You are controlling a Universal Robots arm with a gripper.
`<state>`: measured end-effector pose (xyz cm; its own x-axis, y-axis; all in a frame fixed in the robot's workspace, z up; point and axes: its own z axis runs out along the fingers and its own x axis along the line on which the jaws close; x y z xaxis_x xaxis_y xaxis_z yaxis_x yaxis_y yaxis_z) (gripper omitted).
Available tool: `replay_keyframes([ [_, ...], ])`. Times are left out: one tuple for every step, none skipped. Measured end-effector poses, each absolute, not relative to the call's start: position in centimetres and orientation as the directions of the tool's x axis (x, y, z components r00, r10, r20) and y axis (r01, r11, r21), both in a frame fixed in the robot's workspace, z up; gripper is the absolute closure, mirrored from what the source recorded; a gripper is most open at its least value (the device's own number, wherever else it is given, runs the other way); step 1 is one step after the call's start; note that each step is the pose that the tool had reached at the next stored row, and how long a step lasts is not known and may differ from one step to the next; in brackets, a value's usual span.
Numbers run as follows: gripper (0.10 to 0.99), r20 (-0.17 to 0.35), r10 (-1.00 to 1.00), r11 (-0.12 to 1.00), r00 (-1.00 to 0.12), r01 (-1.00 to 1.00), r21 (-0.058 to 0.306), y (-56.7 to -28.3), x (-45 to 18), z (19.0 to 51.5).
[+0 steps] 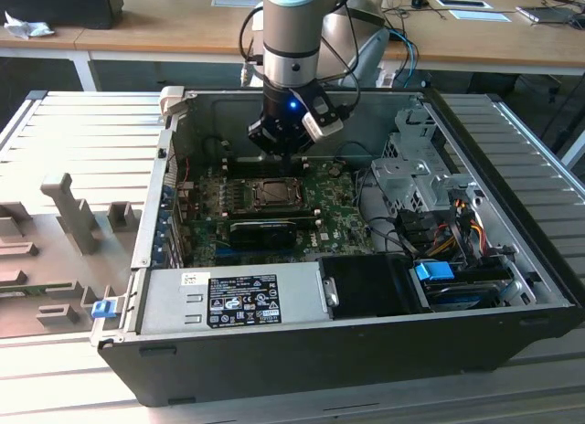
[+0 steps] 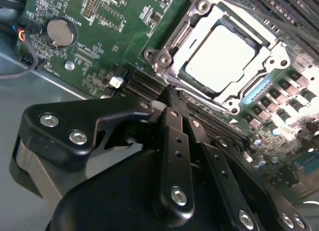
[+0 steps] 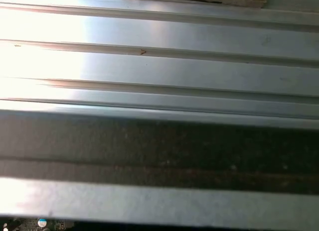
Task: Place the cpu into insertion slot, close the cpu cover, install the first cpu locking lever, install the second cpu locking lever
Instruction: 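Install the first cpu locking lever, then install the second cpu locking lever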
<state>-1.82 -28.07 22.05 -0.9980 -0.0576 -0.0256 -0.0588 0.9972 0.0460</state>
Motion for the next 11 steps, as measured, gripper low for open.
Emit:
replay_keyframes([
  [0.980, -0.026, -0.058, 0.997, -0.998, -0.059, 0.046, -28.14, -1.82, 22.05],
  [0.980, -0.026, -0.058, 0.997, -0.998, -0.059, 0.046, -28.19, -1.82, 22.05],
  [0.980, -0.026, -0.058, 0.997, -0.998, -0.059, 0.046, -28.22, -1.82, 22.05],
  [0.980, -0.026, -0.058, 0.997, -0.998, -0.059, 0.046, -28.29, -1.82, 22.05],
  [0.980, -0.026, -0.058, 0.997, -0.998, -0.059, 0.046, -28.35, -1.82, 22.05],
  [0.980, -0.026, -0.058, 0.997, -0.998, -0.059, 0.046, -28.38, -1.82, 22.05],
  [0.980, -0.026, -0.058, 0.997, -0.998, -0.059, 0.046, -28.41, -1.82, 22.05],
  [0.980, -0.026, -0.058, 0.997, -0.998, -0.059, 0.046, -28.43, -1.82, 22.05],
  [0.980, -0.026, -0.058, 0.997, -0.998, -0.059, 0.046, -28.47, -1.82, 22.05],
  [0.980, -0.026, -0.058, 0.997, -0.998, -0.059, 0.046, -28.49, -1.82, 22.05],
  [0.980, -0.026, -0.058, 0.997, -0.998, -0.059, 0.046, -28.52, -1.82, 22.05],
])
